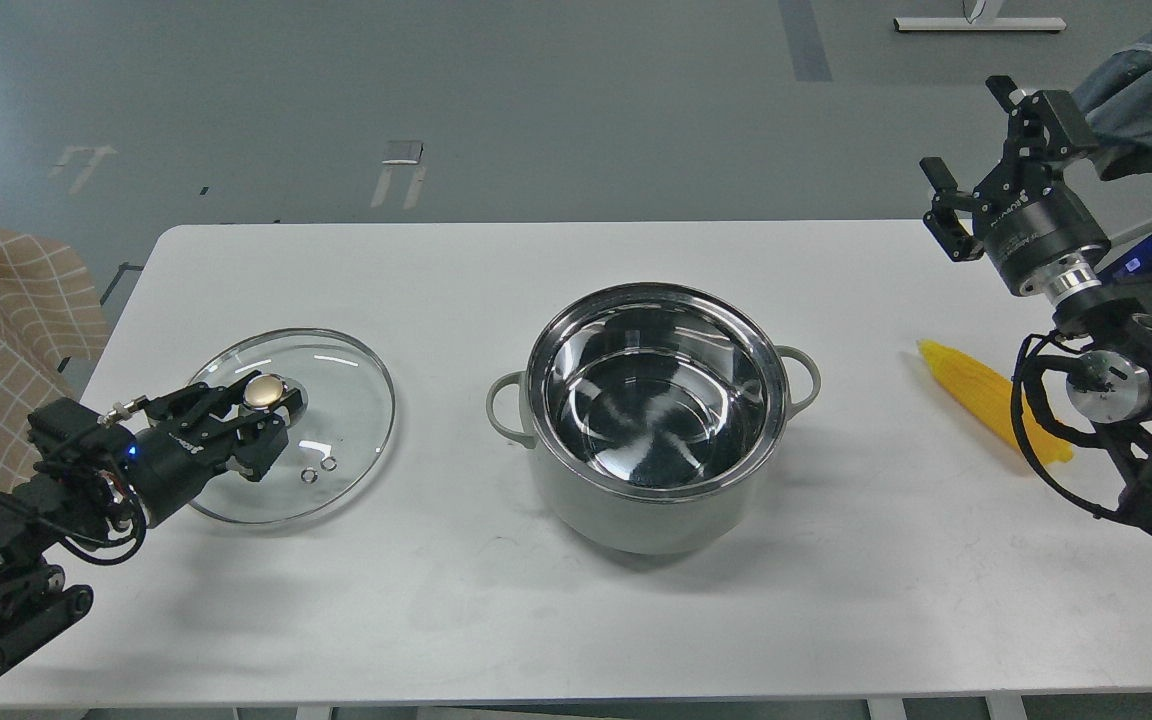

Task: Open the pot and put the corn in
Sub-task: 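Lower the glass lid onto the table beside the pot, left gripper, then release the lid and raise the left gripper away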

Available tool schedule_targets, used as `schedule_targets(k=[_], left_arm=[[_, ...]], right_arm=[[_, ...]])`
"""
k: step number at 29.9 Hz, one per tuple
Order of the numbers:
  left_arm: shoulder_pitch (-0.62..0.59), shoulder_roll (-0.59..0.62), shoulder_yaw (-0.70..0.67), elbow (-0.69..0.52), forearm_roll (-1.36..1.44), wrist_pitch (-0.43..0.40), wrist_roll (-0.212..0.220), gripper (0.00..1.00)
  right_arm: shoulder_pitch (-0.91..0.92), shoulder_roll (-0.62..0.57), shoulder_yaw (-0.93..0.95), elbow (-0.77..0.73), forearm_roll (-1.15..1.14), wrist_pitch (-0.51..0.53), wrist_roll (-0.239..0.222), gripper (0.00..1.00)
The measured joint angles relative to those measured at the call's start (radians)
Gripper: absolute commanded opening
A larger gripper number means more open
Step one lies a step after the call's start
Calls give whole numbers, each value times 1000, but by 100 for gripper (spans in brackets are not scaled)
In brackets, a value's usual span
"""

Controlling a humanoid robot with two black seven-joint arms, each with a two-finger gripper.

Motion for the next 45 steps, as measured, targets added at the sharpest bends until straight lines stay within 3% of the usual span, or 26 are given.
schedule_targets(k=[8, 9, 11, 12, 14, 19, 27, 33, 37, 45], left_arm=[[9, -2, 9, 15, 0, 0, 0, 51], [9, -2, 9, 16, 0, 0, 0, 54], [9, -2, 9, 17, 0, 0, 0, 77], [9, -2, 9, 17, 0, 0, 0, 77], [10, -2, 8, 17, 0, 0, 0, 87], [9, -1, 7, 17, 0, 0, 1, 94], [-5, 3, 0, 3, -16, 0, 0, 95], [-108, 97, -13, -149, -267, -14, 0, 95], [-249, 190, -30, -259, -562, -182, 0, 95], [-494, 208, -96, -285, -1143, -656, 0, 95]], right_arm=[[1, 2, -1, 0, 0, 0, 0, 99], [1, 2, -1, 0, 0, 0, 0, 99], [1, 2, -1, 0, 0, 0, 0, 99], [1, 2, -1, 0, 0, 0, 0, 99], [1, 2, -1, 0, 0, 0, 0, 99], [1, 2, -2, 0, 0, 1, 0, 99], [1, 2, -2, 0, 0, 1, 0, 99], [4, -7, -3, 0, 0, 3, 0, 99], [23, -40, -26, 0, -56, 3, 0, 99], [131, -182, -218, 41, -411, 2, 0, 99]])
